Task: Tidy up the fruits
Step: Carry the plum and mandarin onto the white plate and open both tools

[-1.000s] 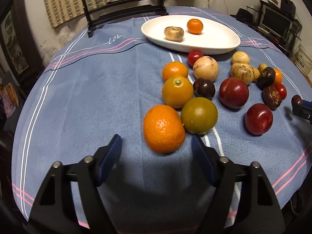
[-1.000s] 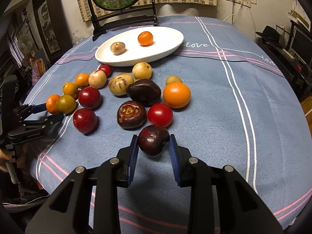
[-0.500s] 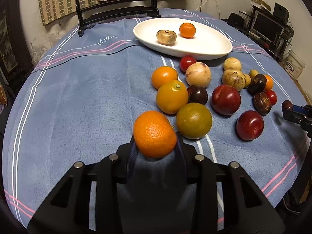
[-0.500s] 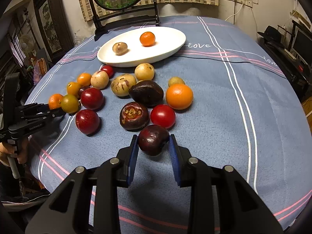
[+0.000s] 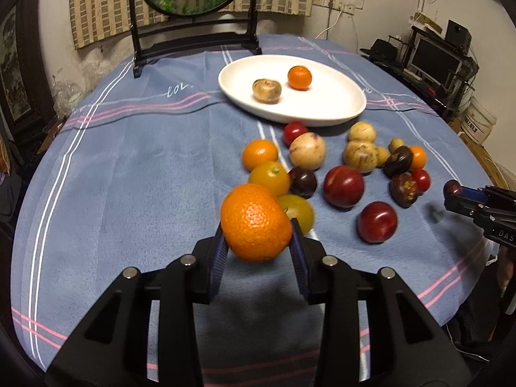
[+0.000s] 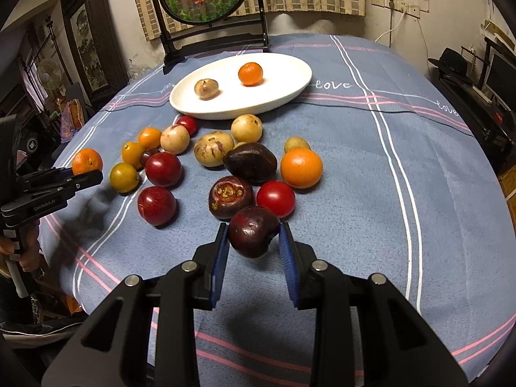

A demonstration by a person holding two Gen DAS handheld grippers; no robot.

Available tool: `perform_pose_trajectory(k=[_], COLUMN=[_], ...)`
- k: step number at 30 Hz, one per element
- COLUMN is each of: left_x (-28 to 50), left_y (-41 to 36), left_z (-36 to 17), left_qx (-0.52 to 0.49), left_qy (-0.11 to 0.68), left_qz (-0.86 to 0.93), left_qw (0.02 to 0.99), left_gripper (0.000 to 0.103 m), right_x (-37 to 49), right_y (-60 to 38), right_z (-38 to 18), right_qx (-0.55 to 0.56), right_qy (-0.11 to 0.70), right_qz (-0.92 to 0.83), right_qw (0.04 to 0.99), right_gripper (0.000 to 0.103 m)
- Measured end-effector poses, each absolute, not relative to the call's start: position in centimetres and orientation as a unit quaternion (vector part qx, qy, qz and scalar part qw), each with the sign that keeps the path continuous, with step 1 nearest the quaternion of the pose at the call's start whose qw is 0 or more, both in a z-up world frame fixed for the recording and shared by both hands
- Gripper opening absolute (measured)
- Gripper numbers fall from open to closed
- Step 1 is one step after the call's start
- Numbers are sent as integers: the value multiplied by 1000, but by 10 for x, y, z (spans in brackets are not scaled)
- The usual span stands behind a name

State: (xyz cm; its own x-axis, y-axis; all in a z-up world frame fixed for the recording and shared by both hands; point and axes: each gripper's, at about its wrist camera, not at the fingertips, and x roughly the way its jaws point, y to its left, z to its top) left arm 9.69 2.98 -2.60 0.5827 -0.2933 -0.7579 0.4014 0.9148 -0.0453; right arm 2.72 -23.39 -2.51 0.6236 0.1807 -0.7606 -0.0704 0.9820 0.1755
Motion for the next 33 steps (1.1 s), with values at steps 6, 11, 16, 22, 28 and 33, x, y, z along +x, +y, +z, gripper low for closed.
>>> perform_pose_trajectory(k=[6,11,16,22,28,33], left_x=[101,113,155,228,295,329], left_y=[23,10,-18,-48,-63,-72], left_z=[-22,-7,16,23,3,-11], left_qx=[70,87,103,107,96,102], left_qy=[413,397,374,374,417,428], left_qz=[-194,-203,-215,-192,-175,-159], left_qw=[887,891,896,901,887,884], left_gripper=[37,37,37,37,38,38], right_x=[31,52,103,187,251,280], right_y=[-240,-239,-228,-219,-217,-216], right_z=[-16,11,36,25,-6,-23], right_qx=[77,60,15,-18,-37,-55], right_qy=[417,394,374,393,450,475], right_qz=[77,80,84,75,62,58], right_qw=[902,914,924,917,890,877], right_gripper=[32,32,32,32,32,32])
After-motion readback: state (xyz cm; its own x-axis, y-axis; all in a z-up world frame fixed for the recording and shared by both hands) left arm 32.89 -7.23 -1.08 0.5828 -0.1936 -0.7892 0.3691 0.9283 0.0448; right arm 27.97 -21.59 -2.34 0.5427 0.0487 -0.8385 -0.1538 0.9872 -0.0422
